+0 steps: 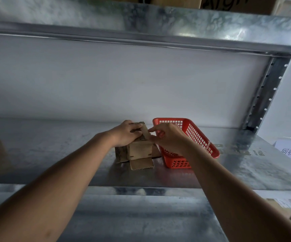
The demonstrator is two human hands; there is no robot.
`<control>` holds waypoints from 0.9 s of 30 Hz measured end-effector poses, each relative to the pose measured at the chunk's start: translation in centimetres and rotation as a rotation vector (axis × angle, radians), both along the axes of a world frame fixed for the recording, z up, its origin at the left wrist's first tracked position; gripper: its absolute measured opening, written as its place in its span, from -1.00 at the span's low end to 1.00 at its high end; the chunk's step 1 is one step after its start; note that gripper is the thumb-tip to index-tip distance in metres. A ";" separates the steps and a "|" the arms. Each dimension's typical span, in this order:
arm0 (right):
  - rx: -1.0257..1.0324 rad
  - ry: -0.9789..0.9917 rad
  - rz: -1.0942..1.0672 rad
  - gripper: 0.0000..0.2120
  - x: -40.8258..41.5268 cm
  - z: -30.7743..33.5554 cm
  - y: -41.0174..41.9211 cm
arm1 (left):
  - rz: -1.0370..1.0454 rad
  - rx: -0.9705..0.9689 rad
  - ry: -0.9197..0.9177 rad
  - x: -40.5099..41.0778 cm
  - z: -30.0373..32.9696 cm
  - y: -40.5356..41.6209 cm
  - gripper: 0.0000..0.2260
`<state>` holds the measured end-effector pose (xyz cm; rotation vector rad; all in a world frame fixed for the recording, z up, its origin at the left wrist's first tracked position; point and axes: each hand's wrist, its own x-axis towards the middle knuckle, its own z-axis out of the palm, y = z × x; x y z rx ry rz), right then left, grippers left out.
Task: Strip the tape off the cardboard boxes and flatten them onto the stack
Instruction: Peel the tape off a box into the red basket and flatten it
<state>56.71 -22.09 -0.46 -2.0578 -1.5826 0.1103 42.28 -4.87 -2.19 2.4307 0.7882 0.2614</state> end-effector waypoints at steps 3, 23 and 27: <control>-0.031 -0.084 0.044 -0.48 -0.7 0.1 0.4 | 0.001 -0.011 0.011 -0.3 0.2 0.3 -0.54; 0.111 -0.006 0.134 -0.52 -5.9 -0.3 5.0 | 0.149 0.100 -0.222 -6.7 -1.3 2.2 -0.49; 0.174 -0.009 0.034 -0.55 -6.7 -1.1 5.6 | 0.178 0.135 -0.224 -8.1 -1.6 3.2 -0.57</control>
